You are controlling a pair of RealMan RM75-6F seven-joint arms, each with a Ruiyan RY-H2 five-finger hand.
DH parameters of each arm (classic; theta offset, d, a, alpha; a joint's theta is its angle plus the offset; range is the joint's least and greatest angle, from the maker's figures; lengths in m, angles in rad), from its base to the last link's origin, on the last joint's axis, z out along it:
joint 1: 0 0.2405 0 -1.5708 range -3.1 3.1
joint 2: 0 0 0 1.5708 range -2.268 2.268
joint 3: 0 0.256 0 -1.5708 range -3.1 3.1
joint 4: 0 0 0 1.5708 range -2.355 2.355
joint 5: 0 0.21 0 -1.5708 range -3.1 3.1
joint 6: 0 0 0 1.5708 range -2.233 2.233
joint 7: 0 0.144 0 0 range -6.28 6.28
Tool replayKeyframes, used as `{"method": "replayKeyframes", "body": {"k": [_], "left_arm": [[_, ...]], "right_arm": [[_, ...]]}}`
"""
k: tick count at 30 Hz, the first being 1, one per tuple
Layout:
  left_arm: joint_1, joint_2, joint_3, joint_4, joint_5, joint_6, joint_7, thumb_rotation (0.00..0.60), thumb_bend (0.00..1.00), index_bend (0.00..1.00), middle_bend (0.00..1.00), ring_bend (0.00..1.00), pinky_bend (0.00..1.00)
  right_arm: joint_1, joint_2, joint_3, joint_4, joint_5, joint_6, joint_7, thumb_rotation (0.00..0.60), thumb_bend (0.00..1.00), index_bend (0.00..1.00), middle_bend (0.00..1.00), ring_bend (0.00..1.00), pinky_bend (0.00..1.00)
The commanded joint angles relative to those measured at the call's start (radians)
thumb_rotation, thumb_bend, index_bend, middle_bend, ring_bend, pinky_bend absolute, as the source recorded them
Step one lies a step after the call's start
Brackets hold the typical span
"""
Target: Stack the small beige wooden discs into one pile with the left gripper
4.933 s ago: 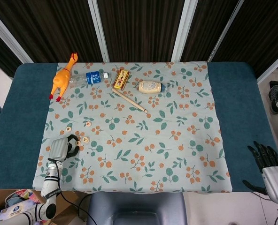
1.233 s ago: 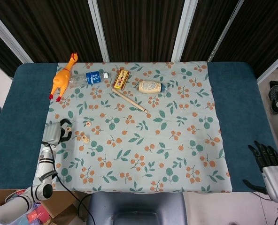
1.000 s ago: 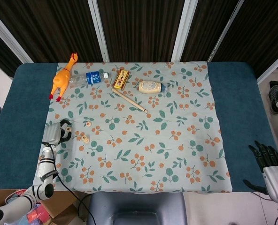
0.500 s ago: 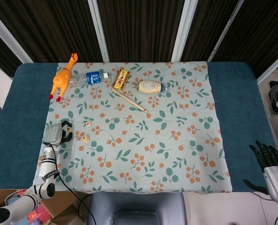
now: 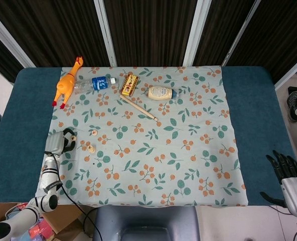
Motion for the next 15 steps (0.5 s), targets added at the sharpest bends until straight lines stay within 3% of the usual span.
{"method": "replayKeyframes", "body": {"k": [1, 15], "left_arm": [[0.001, 0.000, 0.000, 0.001, 0.002, -0.001, -0.003, 0.600, 0.40, 0.43, 1.00, 1.00, 1.00], [0.002, -0.004, -0.001, 0.009, 0.005, -0.006, -0.007, 0.600, 0.39, 0.50, 1.00, 1.00, 1.00]], "right_arm": [[0.000, -0.001, 0.001, 0.000, 0.000, 0.001, 0.000, 0.600, 0.16, 0.00, 0.00, 0.00, 0.00], [0.000, -0.003, 0.001, 0.001, -0.001, 0.001, -0.004, 0.600, 0.16, 0.00, 0.00, 0.00, 0.00]]}}
